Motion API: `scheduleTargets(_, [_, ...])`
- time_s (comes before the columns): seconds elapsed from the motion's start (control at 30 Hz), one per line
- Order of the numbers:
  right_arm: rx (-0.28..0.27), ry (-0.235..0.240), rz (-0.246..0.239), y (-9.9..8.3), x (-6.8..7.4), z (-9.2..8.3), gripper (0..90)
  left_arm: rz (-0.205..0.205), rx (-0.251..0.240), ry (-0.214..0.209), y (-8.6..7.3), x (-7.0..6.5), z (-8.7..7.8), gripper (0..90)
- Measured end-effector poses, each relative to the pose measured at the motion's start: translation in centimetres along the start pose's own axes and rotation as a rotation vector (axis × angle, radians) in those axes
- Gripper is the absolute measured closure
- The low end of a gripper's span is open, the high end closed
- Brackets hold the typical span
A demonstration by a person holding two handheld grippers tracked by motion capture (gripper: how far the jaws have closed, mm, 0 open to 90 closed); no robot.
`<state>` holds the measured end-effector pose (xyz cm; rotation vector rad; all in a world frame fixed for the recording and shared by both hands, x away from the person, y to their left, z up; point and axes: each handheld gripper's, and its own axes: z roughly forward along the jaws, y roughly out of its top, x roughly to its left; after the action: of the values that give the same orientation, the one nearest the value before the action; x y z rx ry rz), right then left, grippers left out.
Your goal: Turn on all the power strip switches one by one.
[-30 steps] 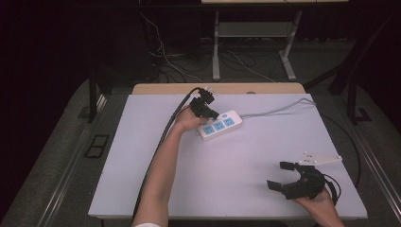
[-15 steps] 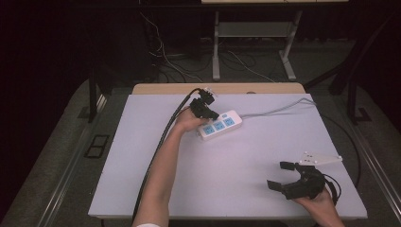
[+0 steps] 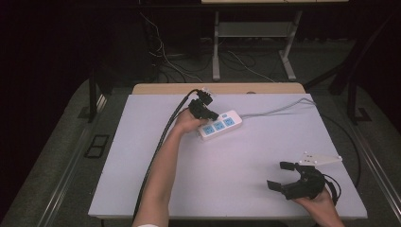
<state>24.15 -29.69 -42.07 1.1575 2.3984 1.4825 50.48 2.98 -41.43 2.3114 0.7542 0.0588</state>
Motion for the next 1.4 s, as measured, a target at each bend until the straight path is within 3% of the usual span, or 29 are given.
scheduleTargets(0.37, [-0.001,0.004,0.000,0.0,0.0,0.0,2.2,-0.048,-0.041,-0.033,-0.6,0.5,0.1,89.4])
scheduleTargets(0.57, [-0.003,0.005,0.001,0.0,0.0,0.0,2.2,-0.016,-0.028,-0.010,-0.5,0.2,0.1,89.5])
scheduleTargets(0.67, [-0.003,0.005,-0.001,0.0,0.0,0.0,2.2,-0.032,-0.040,-0.017,-0.6,0.3,0.1,89.5])
scheduleTargets(1.03, [-0.004,0.006,-0.003,0.0,0.0,0.0,2.2,-0.033,-0.041,-0.009,-0.8,0.2,0.2,89.9])
scheduleTargets(1.23, [-0.008,0.004,-0.005,0.0,0.0,-0.1,2.2,-0.059,-0.075,-0.023,-1.2,0.4,0.2,89.8])
scheduleTargets(1.4, [-0.006,0.004,-0.003,0.0,0.0,0.0,2.2,-0.035,-0.070,0.004,-1.1,0.0,0.2,89.7])
